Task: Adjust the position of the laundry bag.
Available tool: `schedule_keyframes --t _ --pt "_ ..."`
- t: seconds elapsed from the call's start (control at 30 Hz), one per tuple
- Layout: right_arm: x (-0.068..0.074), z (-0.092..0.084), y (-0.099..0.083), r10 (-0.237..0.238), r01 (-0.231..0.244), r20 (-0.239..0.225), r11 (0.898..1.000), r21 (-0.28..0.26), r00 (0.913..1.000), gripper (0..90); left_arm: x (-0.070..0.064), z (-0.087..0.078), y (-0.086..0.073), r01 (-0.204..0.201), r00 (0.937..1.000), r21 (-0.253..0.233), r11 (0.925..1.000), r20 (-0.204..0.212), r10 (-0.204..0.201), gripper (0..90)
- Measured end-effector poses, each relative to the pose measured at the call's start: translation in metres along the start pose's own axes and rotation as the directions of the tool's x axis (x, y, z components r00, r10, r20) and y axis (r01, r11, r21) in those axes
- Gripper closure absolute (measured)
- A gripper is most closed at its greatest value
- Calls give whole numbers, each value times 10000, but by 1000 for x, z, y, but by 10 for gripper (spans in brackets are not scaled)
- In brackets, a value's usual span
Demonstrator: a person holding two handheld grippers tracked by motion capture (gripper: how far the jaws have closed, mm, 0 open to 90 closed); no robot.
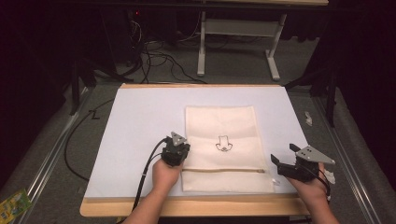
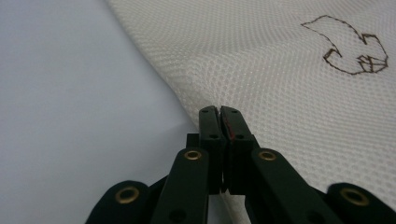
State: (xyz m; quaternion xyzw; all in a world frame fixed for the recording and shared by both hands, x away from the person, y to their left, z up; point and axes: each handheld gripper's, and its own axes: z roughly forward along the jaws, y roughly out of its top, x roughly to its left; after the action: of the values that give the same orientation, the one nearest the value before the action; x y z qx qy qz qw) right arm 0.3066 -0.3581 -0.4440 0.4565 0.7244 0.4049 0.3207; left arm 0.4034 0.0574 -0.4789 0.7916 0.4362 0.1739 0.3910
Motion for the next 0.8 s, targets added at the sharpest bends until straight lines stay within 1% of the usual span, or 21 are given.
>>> schedule_keyframes --t 0.03,0.1,0.13,0.17,0.2,0.27,0.3,0.33,0.37,0.4,0.47,0.5,0.53,0.6,0.63,0.67,0.7,0.77,0.8 --pt "1 0 0 33 -33 -29 10000 18 10000 167 6 -2 -2 150 9998 28 9999 -132 -149 886" --pt "1 0 -1 -48 49 -87 10000 79 10000 179 12 -4 -5 259 9995 4 9997 -189 -259 886" --pt "2 1 -1 14 -12 -168 9999 126 9999 189 15 -6 -6 266 9994 17 9996 -221 -266 886" --pt "2 2 -1 -43 47 -259 9999 155 9997 199 15 -7 -6 216 9994 37 9998 -270 -214 885" --pt "3 3 -1 37 -30 -315 9998 194 9995 209 15 -9 -7 121 9994 31 9999 -330 -120 883" --pt "4 4 -1 92 -81 -501 9998 208 9987 246 15 -14 -8 17 9994 -163 9999 -352 -23 864" --pt "5 5 -1 144 -131 -627 9997 212 9979 261 15 -16 -8 31 9996 -317 9995 -286 -40 829" --pt "7 6 1 246 -227 -791 9994 247 9966 280 16 -21 -9 46 9996 -512 9987 -267 -59 730" --pt "7 6 1 246 -227 -791 9994 247 9966 280 16 -21 -9 46 9996 -512 9987 -267 -59 684" --pt "8 7 1 344 -319 -859 9990 306 9957 293 18 -24 -9 60 9997 -648 9979 -218 -74 684" --pt "11 10 3 571 -517 -1090 9974 511 9924 331 21 -30 -10 84 9999 -984 9951 -94 -93 617" --pt "12 11 3 777 -710 -1159 9956 605 9902 394 22 -33 -10 107 9999 -1128 9936 -77 -117 589" --pt "14 11 4 842 -769 -1178 9949 649 9895 428 23 -36 -9 147 9999 -1203 9926 -57 -155 553" --pt "18 10 3 1062 -938 -1468 9916 891 9834 448 22 -40 -9 103 9999 -1312 9913 -44 -110 512" --pt "19 9 2 1113 -956 -1574 9900 1041 9812 463 21 -42 -9 -4 9999 -1397 9902 -126 -14 496" --pt "21 8 -1 1230 -1018 -1700 9865 1281 9777 483 19 -45 -8 -123 9999 -1479 9889 -118 107 488" --pt "24 8 -4 1146 -871 -1805 9843 1537 9769 510 19 -46 -7 -181 9998 -1525 9881 -94 169 481" --pt "28 7 -7 1012 -663 -1880 9808 1832 9769 546 16 -47 -5 -293 9996 -1694 9851 -68 286 472" --pt "32 8 -8 1043 -637 -2058 9787 1951 9730 570 15 -46 -5 -280 9996 -1745 9843 -37 278 464"
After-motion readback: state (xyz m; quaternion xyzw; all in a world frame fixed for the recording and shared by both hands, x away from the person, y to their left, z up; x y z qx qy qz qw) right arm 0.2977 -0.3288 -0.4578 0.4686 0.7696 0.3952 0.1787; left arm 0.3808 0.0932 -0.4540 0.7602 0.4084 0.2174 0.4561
